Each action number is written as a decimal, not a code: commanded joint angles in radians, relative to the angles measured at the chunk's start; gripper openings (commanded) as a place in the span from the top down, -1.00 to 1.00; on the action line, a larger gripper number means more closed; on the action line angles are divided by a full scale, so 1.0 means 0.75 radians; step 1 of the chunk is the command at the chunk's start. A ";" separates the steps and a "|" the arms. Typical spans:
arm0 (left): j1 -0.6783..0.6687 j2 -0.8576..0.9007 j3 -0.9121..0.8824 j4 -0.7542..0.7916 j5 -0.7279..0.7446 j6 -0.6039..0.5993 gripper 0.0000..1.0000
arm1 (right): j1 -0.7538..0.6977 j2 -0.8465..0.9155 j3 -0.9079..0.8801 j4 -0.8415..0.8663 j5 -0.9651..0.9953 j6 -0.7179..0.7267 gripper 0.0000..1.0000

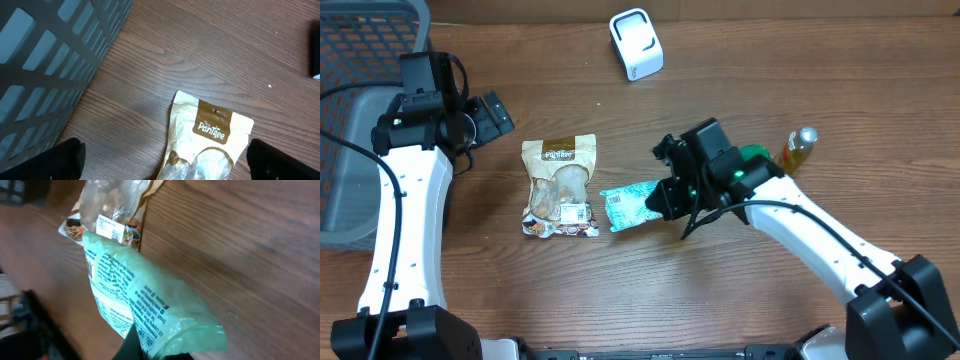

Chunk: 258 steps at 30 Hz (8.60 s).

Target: Scan the item barcode

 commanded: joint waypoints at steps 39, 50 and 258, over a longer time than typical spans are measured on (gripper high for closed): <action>0.011 0.007 0.010 0.006 -0.008 0.005 -0.99 | 0.058 0.267 0.890 -0.090 1.139 -0.565 0.93; 0.011 0.007 0.010 0.006 -0.008 0.005 -0.99 | 0.105 0.543 0.890 0.355 1.445 -0.934 0.93; 0.011 0.007 0.010 0.006 -0.008 0.005 -0.99 | 0.257 0.591 0.580 -0.824 0.270 0.467 0.68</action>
